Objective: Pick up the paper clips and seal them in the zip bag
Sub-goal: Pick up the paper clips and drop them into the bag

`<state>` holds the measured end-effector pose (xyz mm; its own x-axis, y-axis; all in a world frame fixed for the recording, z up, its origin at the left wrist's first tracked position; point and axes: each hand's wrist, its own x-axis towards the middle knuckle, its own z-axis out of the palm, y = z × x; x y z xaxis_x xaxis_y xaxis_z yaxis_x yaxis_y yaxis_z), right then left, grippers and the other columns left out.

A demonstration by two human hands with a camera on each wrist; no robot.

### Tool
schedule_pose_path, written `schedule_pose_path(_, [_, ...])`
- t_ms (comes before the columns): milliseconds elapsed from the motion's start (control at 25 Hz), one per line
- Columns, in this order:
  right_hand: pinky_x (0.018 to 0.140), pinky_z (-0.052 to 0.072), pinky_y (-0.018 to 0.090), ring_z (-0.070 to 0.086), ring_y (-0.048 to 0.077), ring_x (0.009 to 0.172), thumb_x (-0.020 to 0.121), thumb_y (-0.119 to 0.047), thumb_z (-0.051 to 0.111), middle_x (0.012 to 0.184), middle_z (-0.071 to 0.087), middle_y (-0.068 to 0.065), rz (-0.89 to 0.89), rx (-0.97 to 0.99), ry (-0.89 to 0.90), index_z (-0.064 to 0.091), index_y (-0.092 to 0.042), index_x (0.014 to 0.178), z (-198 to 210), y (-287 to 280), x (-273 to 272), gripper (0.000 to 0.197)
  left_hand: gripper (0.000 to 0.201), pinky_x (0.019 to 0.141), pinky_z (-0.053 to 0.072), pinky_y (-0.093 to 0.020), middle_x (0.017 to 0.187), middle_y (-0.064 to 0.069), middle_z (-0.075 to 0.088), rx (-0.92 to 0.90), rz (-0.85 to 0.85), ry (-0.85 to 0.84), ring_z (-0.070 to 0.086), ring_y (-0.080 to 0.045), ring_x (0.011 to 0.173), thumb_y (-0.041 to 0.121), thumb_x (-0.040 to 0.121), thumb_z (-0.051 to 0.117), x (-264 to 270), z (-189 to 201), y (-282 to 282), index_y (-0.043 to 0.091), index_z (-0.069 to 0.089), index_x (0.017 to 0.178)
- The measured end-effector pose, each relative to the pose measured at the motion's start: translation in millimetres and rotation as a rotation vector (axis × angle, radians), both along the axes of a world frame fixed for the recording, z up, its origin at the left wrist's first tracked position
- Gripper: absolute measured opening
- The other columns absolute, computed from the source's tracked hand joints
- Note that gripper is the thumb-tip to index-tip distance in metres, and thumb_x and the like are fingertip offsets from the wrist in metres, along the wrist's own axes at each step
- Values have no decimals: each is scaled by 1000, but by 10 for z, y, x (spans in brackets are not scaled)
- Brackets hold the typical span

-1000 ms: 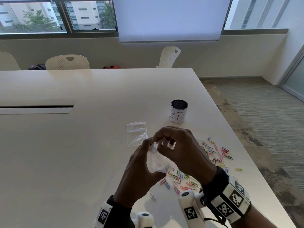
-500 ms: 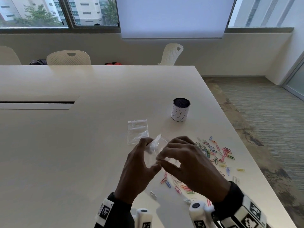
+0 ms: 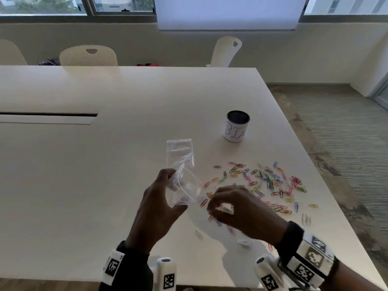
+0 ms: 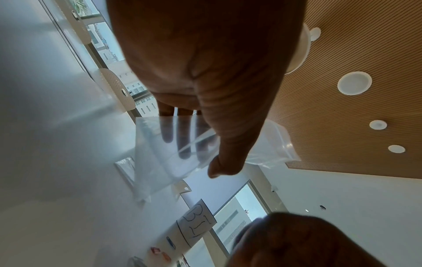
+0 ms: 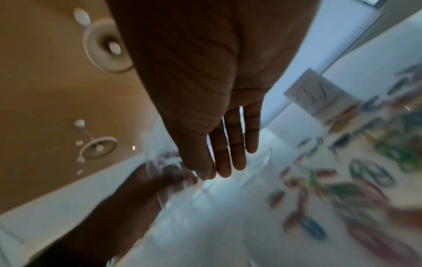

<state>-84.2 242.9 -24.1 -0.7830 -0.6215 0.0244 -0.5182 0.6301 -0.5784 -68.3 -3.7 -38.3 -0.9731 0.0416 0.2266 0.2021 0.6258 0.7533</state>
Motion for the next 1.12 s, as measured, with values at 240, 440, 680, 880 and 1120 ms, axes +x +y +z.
schedule_pose_path(240, [92, 45, 18, 59, 9, 109, 100, -23, 65, 124, 64, -3, 353, 223, -26, 71, -20, 115, -485, -333, 17, 17, 61, 79, 40, 3, 109, 10, 71, -11, 21, -24, 65, -1, 101, 13, 77, 89, 55, 14, -48, 22, 55, 127])
schedule_pose_path(440, [87, 60, 31, 69, 15, 94, 98, -12, 65, 111, 69, 5, 302, 204, -43, 74, -8, 96, -514, -266, -312, 10, 59, 80, 39, 4, 105, 15, 70, 0, 36, -15, 64, 5, 100, 14, 77, 88, 86, 9, -75, 27, 55, 124])
schedule_pose_path(680, [108, 53, 41, 59, 19, 125, 100, -31, 63, 141, 58, 5, 67, 252, 104, 66, -20, 129, -433, -128, -791, 31, 59, 79, 39, 1, 102, 15, 69, -13, 30, -11, 63, 6, 98, 16, 75, 87, 86, 5, -85, 34, 53, 120])
schedule_pose_path(880, [124, 26, 50, 16, 25, 157, 91, -69, 57, 172, 17, 1, 199, 583, -37, 26, -39, 159, -488, -50, -787, 81, 59, 80, 42, -4, 103, 15, 69, -20, -6, -17, 65, 0, 101, 18, 76, 87, 60, -19, -78, 34, 53, 122])
schedule_pose_path(1120, [101, 54, 28, 58, 16, 127, 100, -24, 65, 142, 62, 0, 167, 296, 136, 70, -28, 130, -561, 93, -648, 31, 57, 82, 46, -11, 103, 15, 70, -6, -23, -26, 66, -3, 101, 19, 78, 87, -13, -63, -64, 33, 54, 122])
